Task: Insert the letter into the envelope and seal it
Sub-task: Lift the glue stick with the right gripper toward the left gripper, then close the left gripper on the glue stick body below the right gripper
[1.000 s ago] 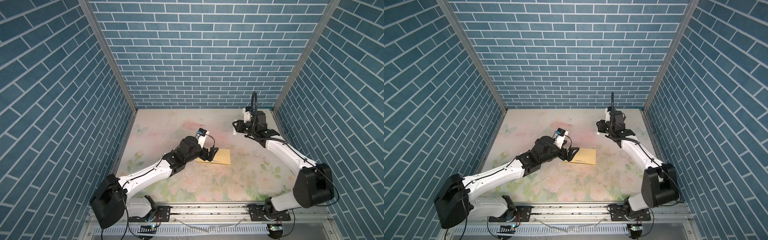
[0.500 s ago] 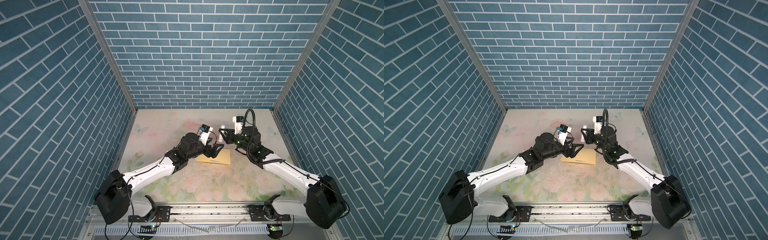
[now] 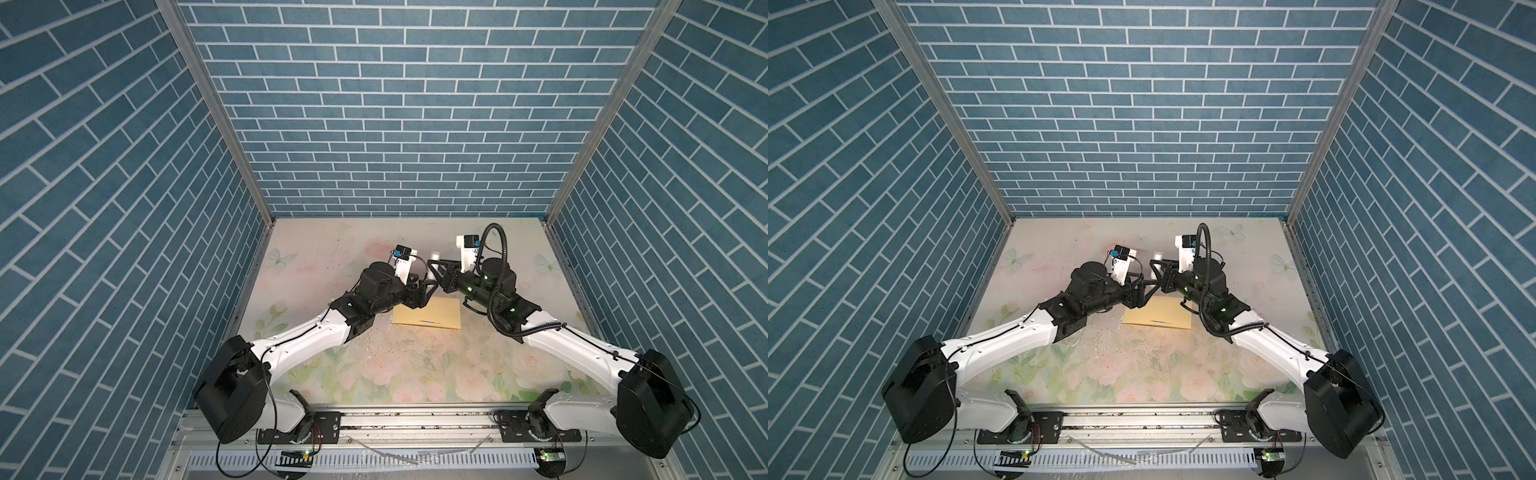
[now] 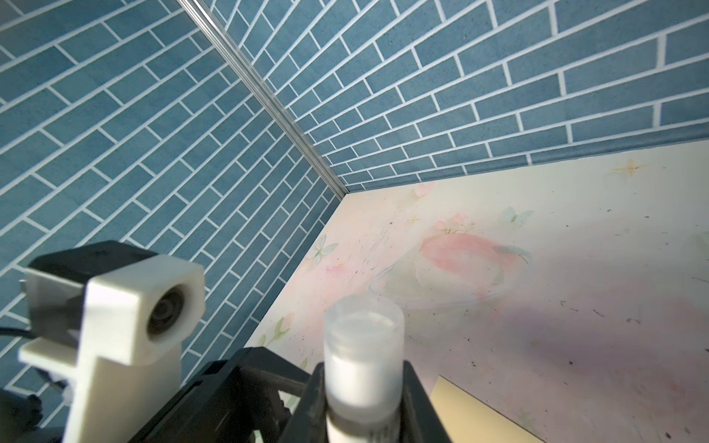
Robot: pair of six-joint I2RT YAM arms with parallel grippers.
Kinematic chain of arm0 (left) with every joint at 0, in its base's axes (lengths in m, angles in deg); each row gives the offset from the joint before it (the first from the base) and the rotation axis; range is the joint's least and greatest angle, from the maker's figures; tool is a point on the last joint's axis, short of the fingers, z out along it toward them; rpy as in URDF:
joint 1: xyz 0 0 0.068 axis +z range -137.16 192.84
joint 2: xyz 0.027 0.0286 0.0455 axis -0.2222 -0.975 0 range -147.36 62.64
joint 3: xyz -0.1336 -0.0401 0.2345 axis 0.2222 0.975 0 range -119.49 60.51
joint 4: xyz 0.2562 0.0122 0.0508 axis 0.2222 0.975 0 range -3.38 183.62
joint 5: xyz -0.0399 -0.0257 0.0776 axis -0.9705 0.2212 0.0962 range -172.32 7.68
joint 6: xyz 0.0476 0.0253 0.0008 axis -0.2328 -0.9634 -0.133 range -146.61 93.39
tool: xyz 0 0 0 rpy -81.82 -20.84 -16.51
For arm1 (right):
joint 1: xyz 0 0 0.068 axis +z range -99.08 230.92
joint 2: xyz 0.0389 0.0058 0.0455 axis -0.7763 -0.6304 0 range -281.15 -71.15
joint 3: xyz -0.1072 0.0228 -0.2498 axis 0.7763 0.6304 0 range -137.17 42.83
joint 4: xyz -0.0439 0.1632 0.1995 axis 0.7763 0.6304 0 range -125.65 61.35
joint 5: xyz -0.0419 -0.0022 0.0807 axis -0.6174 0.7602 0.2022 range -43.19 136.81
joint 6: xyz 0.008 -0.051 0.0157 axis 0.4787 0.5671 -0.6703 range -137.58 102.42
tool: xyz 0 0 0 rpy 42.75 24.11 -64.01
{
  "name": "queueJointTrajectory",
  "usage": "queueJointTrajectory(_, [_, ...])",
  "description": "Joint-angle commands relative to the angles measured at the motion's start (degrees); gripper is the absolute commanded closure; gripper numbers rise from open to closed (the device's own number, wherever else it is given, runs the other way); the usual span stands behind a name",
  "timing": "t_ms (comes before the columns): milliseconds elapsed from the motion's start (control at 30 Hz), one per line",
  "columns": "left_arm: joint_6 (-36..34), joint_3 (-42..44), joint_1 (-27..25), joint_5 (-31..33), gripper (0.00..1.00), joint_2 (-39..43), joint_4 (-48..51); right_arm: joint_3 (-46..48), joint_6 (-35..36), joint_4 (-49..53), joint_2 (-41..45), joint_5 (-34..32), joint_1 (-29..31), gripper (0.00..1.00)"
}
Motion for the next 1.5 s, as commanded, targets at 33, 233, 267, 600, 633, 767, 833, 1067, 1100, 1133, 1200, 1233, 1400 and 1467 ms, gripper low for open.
queueJointTrajectory(33, [0.63, -1.68, 0.29, -0.68, 0.31, -1.14, -0.62, 1.37, -1.16, -2.90, 1.04, -1.21, 1.65, 1.00])
queueJointTrajectory(233, [0.76, -1.42, 0.77, -0.86, 0.53, -1.32, -1.23, 1.25, -0.99, -3.20, 0.11, -2.04, 3.46, 1.00])
queueJointTrajectory(267, [0.78, -1.25, 0.89, -0.86, 0.58, -1.27, -1.42, 1.23, -0.91, -3.26, 0.00, -2.25, 3.60, 1.00])
queueJointTrajectory(600, [-10.77, 3.66, 1.39, 2.79, 1.00, 1.08, -2.41, -2.11, 3.00, 6.47, 2.97, -2.72, 3.83, 0.56])
queueJointTrajectory(633, [-12.95, 4.49, 1.42, 3.57, 1.00, 1.60, -2.52, -2.79, 4.03, 9.10, 4.04, -3.38, 3.74, 0.50])
queueJointTrajectory(767, [-22.93, 8.18, 1.43, 5.68, 1.00, 3.44, -3.61, -7.31, 8.93, 23.48, 7.85, -5.00, 3.52, 0.27])
queueJointTrajectory(833, [-28.13, 9.61, 1.43, 5.59, 1.00, 4.05, -5.29, -10.56, 10.54, 31.21, 8.27, -4.38, 3.30, 0.20])
queueJointTrajectory(1067, [-38.07, 18.20, 1.34, 3.51, 1.00, 5.82, -16.12, -22.04, 11.51, 50.53, 3.86, 3.01, 2.57, 0.17])
queueJointTrajectory(1100, [-38.78, 18.91, 1.29, 3.16, 1.00, 6.12, -17.17, -23.23, 11.38, 52.13, 2.89, 3.73, 2.59, 0.18])
queueJointTrajectory(1133, [-39.28, 19.38, 1.34, 2.81, 1.00, 6.41, -17.86, -24.15, 11.13, 53.27, 2.19, 4.14, 2.60, 0.19])
queueJointTrajectory(1200, [-39.62, 19.95, 1.34, 2.27, 1.00, 6.88, -18.64, -25.32, 10.57, 54.67, 0.77, 4.69, 2.56, 0.22])
queueJointTrajectory(1233, [-39.62, 20.14, 1.33, 2.09, 1.00, 6.99, -18.98, -25.61, 10.34, 54.80, 0.33, 5.12, 2.56, 0.23])
queueJointTrajectory(1400, [-39.56, 20.15, 1.32, 1.35, 1.00, 6.70, -19.07, -26.59, 9.15, 54.81, -2.49, 7.77, 2.67, 0.29])
queueJointTrajectory(1467, [-39.47, 19.91, 1.25, 0.93, 1.00, 6.60, -18.72, -26.86, 8.92, 54.66, -3.14, 8.01, 2.68, 0.30])
